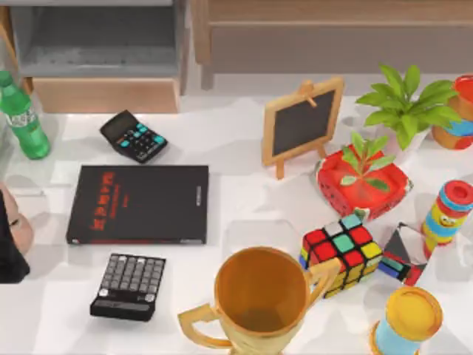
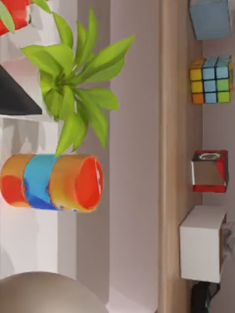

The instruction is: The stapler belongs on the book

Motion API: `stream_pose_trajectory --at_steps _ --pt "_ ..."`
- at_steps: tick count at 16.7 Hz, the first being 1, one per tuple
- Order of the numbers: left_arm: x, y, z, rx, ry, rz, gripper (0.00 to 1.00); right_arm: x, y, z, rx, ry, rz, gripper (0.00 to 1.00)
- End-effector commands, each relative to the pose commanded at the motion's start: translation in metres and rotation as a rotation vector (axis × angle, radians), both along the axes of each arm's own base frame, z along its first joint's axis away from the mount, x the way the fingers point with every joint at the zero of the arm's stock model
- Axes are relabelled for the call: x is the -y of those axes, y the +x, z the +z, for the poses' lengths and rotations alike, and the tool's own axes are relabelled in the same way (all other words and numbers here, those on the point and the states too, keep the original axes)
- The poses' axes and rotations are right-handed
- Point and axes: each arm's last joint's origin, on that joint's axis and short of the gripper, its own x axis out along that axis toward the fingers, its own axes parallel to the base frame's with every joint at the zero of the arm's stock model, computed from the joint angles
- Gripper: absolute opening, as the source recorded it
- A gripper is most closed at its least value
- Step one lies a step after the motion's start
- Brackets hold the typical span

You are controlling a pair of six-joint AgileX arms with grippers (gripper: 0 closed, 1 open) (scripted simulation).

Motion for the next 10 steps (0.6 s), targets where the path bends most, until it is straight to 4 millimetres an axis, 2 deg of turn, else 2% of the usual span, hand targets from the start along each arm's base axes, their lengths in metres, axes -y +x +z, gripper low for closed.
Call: stream_pose_trajectory --at_steps 3,5,8,10 --pt "0.000 0.000 0.002 -0.004 0.000 0.001 1.00 0.000 0.000 0.000 0.000 0.000 0.000 1.00" --pt "-0.001 0.000 0.010 -0.028 0.003 0.007 1.00 0.000 0.000 0.000 0.000 0.000 0.000 1.00" --pt "-0.003 0.004 0.035 -0.104 0.009 0.025 1.00 0.000 0.000 0.000 0.000 0.000 0.000 1.00" --pt "-0.006 0.011 0.059 -0.177 0.013 0.041 1.00 0.000 0.000 0.000 0.000 0.000 0.000 1.00"
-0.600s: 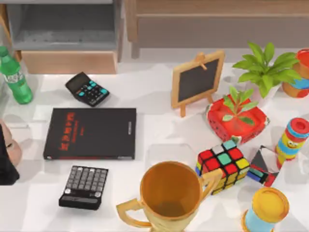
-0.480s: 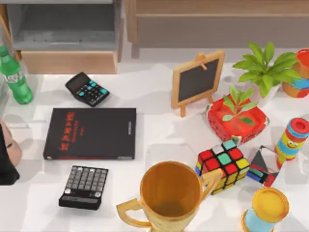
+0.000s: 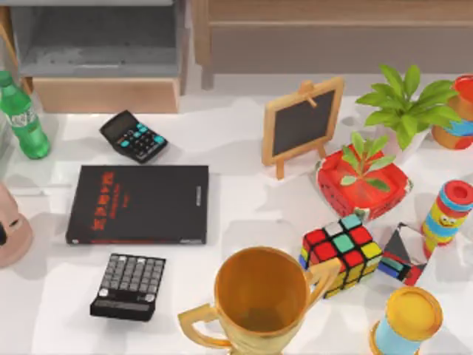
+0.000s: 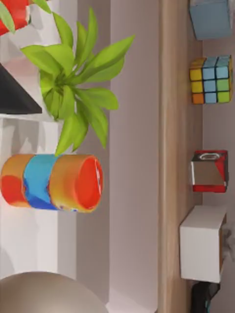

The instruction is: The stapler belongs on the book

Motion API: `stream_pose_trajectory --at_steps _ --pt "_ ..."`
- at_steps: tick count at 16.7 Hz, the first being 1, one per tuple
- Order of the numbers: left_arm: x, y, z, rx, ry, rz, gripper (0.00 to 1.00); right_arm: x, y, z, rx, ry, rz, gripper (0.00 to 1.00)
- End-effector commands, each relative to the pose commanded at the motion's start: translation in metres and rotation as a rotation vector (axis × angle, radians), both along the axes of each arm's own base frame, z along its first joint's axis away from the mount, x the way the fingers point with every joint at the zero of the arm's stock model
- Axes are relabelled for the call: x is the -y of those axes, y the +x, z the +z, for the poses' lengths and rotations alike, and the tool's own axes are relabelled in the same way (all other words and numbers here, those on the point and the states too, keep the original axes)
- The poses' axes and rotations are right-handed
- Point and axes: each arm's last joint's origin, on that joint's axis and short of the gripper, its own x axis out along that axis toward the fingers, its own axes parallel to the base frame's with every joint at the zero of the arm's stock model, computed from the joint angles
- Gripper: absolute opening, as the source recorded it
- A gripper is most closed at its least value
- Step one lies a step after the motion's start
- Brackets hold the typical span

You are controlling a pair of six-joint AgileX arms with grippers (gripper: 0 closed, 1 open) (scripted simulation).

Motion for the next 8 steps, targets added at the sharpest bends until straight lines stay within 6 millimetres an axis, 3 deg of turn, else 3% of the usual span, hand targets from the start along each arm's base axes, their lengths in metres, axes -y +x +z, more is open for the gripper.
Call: stream_pose_trajectory --at_steps 4,8 --pt "-0.009 0.032 0.056 -0.185 0.003 0.038 1.00 0.000 0.000 0.000 0.000 0.000 0.000 1.00" --pt "-0.027 0.093 0.105 -0.404 -0.006 0.078 1.00 0.000 0.000 0.000 0.000 0.000 0.000 1.00"
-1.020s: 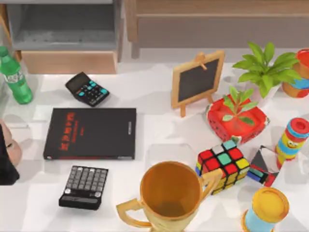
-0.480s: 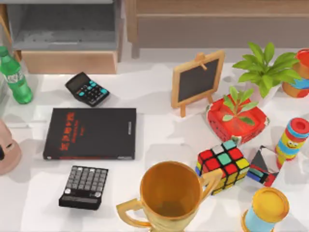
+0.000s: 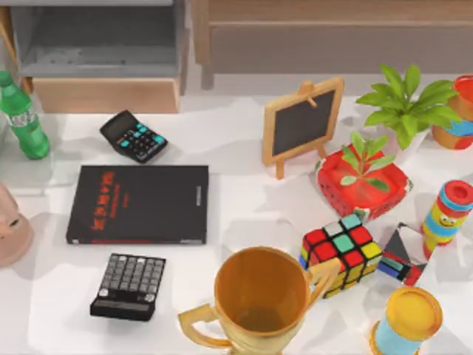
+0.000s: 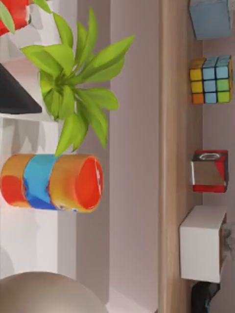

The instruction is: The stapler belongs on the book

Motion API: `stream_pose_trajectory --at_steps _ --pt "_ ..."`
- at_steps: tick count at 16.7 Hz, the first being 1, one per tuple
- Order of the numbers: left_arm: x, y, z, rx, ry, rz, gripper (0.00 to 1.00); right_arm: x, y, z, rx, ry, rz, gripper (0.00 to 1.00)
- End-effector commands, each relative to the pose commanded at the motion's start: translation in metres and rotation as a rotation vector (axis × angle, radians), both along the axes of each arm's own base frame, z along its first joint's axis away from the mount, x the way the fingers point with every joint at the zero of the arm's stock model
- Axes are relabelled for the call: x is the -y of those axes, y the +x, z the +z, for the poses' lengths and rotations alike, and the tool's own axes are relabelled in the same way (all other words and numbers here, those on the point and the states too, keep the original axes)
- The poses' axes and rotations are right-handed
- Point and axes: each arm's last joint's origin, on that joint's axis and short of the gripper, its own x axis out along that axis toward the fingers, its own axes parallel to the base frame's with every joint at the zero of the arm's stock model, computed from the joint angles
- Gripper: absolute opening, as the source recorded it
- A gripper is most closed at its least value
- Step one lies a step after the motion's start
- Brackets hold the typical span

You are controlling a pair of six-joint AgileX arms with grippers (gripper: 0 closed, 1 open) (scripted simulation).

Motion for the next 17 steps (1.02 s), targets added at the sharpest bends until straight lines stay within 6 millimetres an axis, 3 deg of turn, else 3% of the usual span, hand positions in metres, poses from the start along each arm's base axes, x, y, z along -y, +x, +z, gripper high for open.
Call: stream_pose_trajectory --at_steps 4,7,12,17 --pt "-0.030 0.082 0.021 -0.232 -0.024 0.039 1.00 0.000 0.000 0.000 0.000 0.000 0.000 1.00" --pt "-0.058 0.144 0.011 -0.401 -0.051 0.063 1.00 0.000 0.000 0.000 0.000 0.000 0.000 1.00" --pt "-0.104 0.225 -0.043 -0.647 -0.103 0.089 1.00 0.000 0.000 0.000 0.000 0.000 0.000 1.00" --pt "-0.134 0.264 -0.108 -0.818 -0.147 0.093 1.00 0.000 0.000 0.000 0.000 0.000 0.000 1.00"
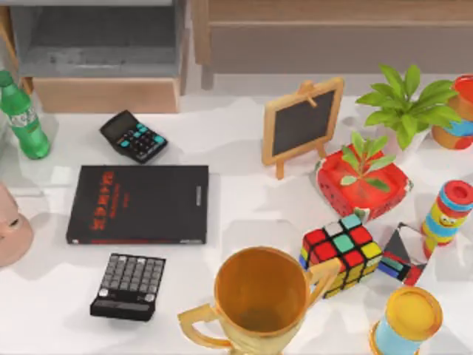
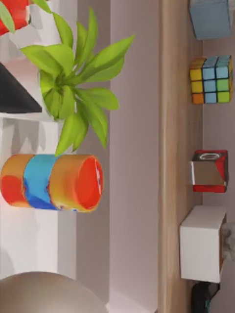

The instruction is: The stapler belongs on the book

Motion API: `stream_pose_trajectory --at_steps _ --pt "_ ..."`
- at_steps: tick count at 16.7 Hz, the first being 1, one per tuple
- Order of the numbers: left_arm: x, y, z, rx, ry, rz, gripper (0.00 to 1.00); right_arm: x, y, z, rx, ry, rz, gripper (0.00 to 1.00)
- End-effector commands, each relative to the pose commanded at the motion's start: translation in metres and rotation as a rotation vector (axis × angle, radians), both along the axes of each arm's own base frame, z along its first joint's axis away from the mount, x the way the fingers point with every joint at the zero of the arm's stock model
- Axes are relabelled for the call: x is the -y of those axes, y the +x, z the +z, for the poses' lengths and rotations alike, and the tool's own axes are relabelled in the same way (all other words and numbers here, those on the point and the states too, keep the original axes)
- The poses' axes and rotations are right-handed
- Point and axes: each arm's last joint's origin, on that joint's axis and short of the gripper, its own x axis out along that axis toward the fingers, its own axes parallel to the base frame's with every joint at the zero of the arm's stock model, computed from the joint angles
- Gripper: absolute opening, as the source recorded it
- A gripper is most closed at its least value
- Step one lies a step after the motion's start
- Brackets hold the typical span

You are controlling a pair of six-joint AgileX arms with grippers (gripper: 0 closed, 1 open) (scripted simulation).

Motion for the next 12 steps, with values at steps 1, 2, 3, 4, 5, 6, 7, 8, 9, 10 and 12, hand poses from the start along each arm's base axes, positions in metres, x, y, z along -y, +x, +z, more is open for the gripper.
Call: stream_pose_trajectory --at_steps 1,2,3,4,5,6,7,8,9,10,12 --pt "-0.003 0.004 -0.010 -0.020 -0.007 -0.001 1.00 0.000 0.000 0.000 0.000 0.000 0.000 1.00" --pt "-0.004 0.007 -0.017 -0.036 -0.012 -0.004 1.00 0.000 0.000 0.000 0.000 0.000 0.000 1.00" --pt "-0.005 0.010 -0.024 -0.047 -0.016 -0.007 1.00 0.000 0.000 0.000 0.000 0.000 0.000 1.00" --pt "-0.005 0.012 -0.028 -0.054 -0.019 -0.011 1.00 0.000 0.000 0.000 0.000 0.000 0.000 1.00" --pt "-0.004 0.013 -0.030 -0.057 -0.020 -0.014 1.00 0.000 0.000 0.000 0.000 0.000 0.000 1.00" --pt "-0.004 0.013 -0.031 -0.058 -0.020 -0.015 1.00 0.000 0.000 0.000 0.000 0.000 0.000 1.00" --pt "-0.004 0.013 -0.031 -0.058 -0.020 -0.015 1.00 0.000 0.000 0.000 0.000 0.000 0.000 1.00" --pt "-0.004 0.013 -0.031 -0.058 -0.020 -0.015 1.00 0.000 0.000 0.000 0.000 0.000 0.000 1.00" --pt "-0.004 0.013 -0.031 -0.058 -0.020 -0.015 1.00 0.000 0.000 0.000 0.000 0.000 0.000 1.00" --pt "-0.004 0.013 -0.031 -0.058 -0.020 -0.015 1.00 0.000 0.000 0.000 0.000 0.000 0.000 1.00" --pt "-0.004 0.014 -0.032 -0.060 -0.020 -0.016 1.00 0.000 0.000 0.000 0.000 0.000 0.000 1.00"
